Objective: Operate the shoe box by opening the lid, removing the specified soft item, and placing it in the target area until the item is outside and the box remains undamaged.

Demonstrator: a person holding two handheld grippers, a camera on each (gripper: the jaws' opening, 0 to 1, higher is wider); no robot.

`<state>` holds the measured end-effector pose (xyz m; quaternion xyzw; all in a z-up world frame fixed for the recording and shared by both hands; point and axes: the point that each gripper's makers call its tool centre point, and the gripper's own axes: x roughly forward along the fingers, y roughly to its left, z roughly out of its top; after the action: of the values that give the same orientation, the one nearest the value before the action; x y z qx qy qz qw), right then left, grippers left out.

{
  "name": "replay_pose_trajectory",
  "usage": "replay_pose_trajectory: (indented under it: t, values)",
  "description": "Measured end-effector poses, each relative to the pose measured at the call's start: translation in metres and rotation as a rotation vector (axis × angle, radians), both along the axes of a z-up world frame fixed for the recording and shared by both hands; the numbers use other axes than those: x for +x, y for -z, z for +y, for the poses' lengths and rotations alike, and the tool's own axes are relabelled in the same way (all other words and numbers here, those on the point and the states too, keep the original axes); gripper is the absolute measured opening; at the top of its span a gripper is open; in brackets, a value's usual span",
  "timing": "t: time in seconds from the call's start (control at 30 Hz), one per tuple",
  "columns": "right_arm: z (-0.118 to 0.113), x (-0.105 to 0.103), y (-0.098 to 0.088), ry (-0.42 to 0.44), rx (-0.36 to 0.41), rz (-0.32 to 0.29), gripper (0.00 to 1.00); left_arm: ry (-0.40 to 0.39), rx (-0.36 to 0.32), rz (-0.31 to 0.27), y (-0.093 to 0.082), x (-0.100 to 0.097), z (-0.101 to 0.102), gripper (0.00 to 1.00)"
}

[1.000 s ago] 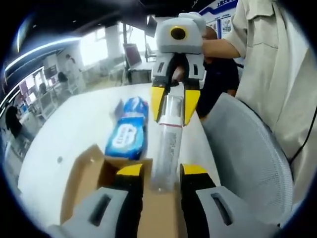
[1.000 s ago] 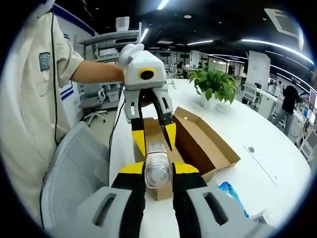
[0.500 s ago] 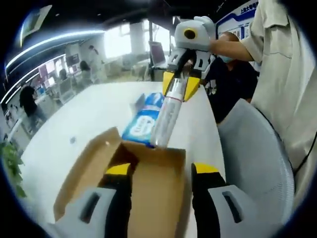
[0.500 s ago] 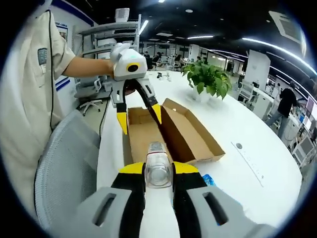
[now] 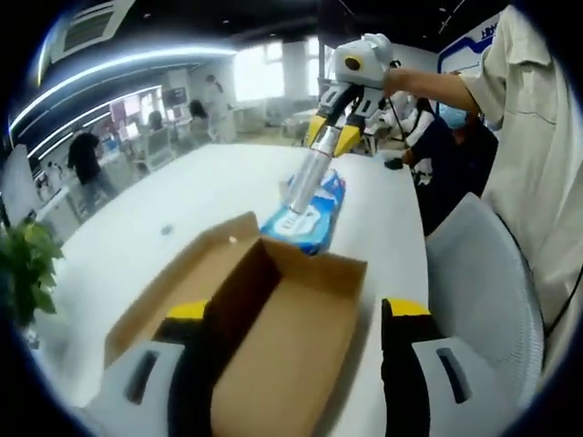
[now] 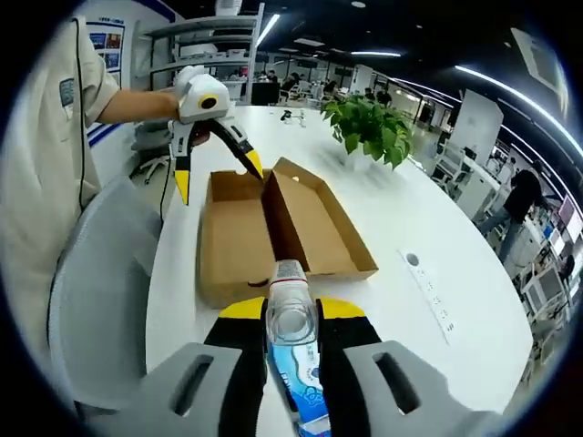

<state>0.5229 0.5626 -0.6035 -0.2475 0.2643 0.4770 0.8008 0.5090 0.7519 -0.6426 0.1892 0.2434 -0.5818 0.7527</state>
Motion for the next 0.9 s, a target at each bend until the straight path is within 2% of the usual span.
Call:
replay_pose_trajectory:
  t: [0.27,0.5,0.6,0.9]
  values:
    - [-0.017,0.021,0.009,-0.009,-0.078,0.032,0.17,-0.100,-0.034,0.015,-0.004,-0.001,0.015,0.90]
    - [-0.037,0.050,0.015,-0.006,-0.159,0.072,0.17,-0.182,-0.063,0.021,-0.007,-0.003,0.029,0.97]
    - [-0.039,0.054,0.017,-0.011,-0.187,0.086,0.17,-0.215,-0.067,0.020,-0.008,-0.005,0.035,1.00]
    - [-0.051,0.074,0.034,-0.011,-0.276,0.147,0.17,-0.281,-0.086,0.003,-0.018,-0.018,0.049,1.00]
